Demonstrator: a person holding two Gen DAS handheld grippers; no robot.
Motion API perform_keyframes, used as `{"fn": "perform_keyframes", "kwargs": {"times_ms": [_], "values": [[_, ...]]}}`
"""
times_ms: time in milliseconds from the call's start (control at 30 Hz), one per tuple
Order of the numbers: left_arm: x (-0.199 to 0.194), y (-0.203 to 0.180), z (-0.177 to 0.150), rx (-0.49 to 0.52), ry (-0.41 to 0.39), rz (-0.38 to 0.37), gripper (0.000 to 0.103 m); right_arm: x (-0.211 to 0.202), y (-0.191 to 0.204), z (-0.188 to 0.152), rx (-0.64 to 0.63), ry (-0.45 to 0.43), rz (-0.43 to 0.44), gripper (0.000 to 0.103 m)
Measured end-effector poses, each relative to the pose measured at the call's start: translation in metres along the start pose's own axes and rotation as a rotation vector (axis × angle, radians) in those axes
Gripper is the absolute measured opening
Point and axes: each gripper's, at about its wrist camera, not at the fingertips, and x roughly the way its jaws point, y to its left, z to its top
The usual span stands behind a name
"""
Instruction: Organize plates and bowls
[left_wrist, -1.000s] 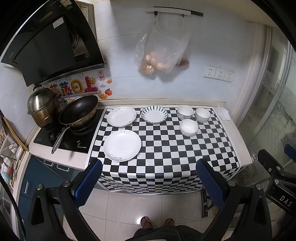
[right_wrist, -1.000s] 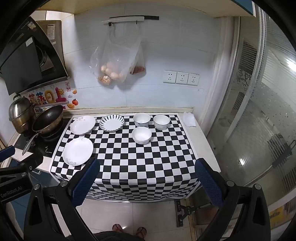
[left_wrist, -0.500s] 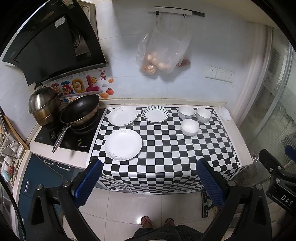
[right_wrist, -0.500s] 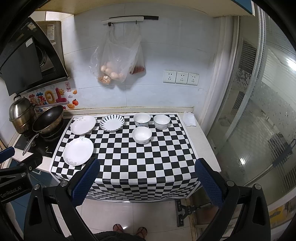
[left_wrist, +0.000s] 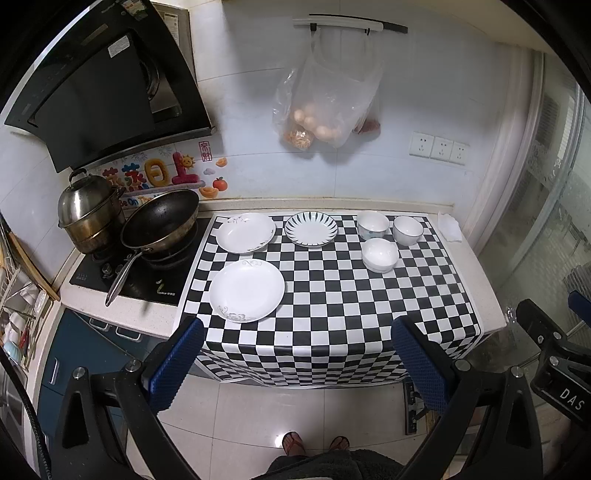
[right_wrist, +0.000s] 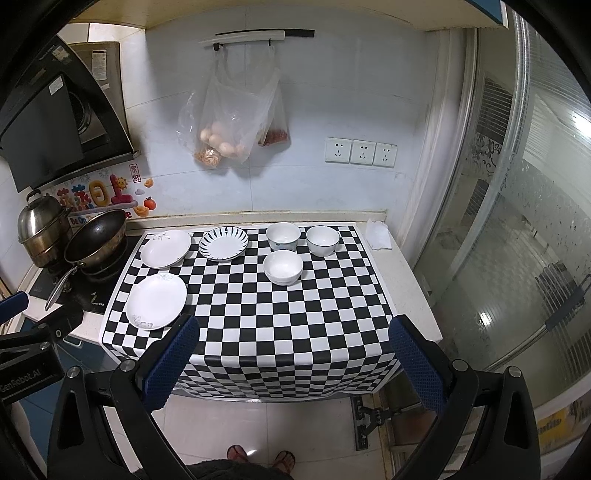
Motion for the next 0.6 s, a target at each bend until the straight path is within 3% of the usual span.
{"fn": "perform_keyframes", "kwargs": {"times_ms": [600], "values": [[0.0002, 0.0008, 0.0002, -0.002, 0.000, 0.002, 0.103, 0.0013, -0.0013, -0.0003, 0.003, 0.004, 0.004, 0.103]]}}
